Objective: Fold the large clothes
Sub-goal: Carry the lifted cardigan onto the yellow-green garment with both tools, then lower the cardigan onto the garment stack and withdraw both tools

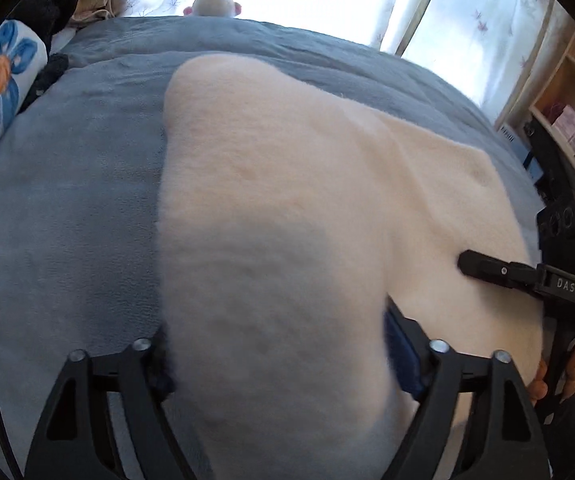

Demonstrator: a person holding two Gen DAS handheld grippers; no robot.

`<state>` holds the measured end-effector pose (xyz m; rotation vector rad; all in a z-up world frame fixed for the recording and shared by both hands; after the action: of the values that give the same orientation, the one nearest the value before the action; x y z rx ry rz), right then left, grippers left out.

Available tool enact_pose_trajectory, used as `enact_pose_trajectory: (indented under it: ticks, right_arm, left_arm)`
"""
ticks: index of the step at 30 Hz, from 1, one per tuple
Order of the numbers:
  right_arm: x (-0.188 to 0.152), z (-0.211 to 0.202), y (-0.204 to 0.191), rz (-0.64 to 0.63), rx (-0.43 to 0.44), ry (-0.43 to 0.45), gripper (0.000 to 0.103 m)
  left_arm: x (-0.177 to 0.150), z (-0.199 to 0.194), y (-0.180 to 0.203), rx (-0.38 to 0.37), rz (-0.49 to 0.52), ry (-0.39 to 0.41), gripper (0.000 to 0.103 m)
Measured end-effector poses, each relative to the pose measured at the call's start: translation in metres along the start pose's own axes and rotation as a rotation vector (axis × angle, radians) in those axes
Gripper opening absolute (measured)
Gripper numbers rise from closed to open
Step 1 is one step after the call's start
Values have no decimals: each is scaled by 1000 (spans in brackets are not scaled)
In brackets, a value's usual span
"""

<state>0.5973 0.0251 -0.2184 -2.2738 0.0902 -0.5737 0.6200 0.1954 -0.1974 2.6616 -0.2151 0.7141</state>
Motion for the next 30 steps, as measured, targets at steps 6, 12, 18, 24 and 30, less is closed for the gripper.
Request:
enact_pose_trajectory:
  ticks: [6,12,18,24,30]
  right_arm:
    - [1,-12,-12,-87,-91,-40,56]
    - [9,-58,-24,-181,-227,26,56]
    - [2,-86,-48,-259,-220,105,54]
    - [-19,-62,-54,-327,-245,34,15]
    - [-22,-49,-20,-245,-279,-3,0]
  left_arm:
    - [-2,-11,7,53,51,15,88]
    - [9,-53,25,196,176,88,77]
    - [2,-83,53,194,217,129,30]
    - [-9,-61,51,257,256,71,20]
    - [-25,-46,42,313,277,28,17]
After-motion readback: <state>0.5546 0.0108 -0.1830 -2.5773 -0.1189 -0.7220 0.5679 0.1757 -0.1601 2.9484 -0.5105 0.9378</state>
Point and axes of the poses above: each gripper's, at about its wrist camera, not at the fingertips, and z roughly the way its jaws point, y to its right, x to its top, the point moved 8 cm from there along z, roughly the way its jaws point, and after that the axes turned 3 degrees about -x, right-handed, at the moved point
